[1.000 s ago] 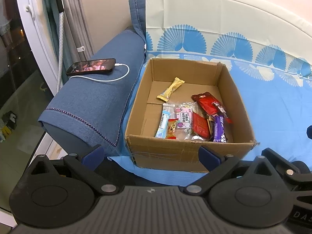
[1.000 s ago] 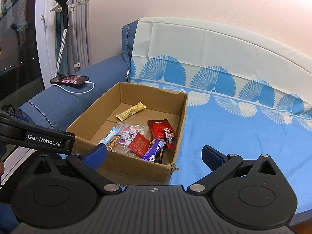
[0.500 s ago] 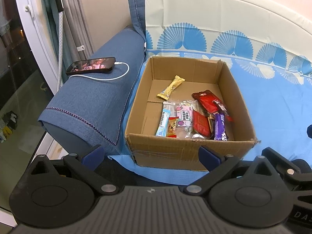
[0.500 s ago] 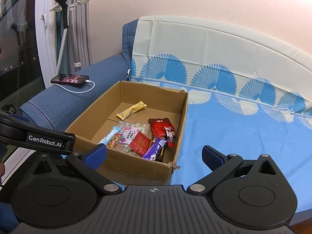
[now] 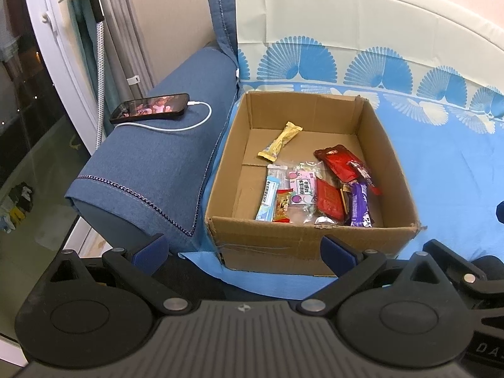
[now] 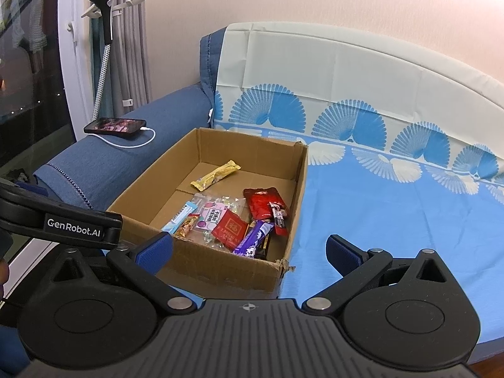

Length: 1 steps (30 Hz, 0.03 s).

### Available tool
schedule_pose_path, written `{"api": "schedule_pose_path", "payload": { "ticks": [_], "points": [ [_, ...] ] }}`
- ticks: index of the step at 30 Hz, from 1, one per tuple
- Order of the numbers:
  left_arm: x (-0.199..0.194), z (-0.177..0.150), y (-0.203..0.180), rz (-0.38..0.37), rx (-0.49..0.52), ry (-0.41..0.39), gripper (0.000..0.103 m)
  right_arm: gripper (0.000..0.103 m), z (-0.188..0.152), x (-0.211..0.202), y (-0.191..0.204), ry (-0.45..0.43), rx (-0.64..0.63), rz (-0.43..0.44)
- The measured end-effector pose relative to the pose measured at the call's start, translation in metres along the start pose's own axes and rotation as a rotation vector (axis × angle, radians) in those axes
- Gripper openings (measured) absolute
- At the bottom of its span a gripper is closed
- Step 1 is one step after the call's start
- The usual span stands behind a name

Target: Organize snacks

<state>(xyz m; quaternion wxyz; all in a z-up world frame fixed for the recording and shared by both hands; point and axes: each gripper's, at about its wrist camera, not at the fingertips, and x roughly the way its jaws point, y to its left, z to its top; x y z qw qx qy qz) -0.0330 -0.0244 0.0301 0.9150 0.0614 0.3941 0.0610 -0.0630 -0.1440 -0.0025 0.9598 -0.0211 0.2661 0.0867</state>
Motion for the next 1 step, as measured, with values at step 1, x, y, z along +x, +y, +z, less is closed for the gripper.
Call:
{"api": "schedule_pose_path", "payload": {
  "ticks": [1],
  "points": [
    [0.0010,0.0004,-0.0008,-0.003,0.003,0.004,0.103,0.103,0.0004,0.0020,-0.0015,0.002,0.002,0.005]
  ]
}}
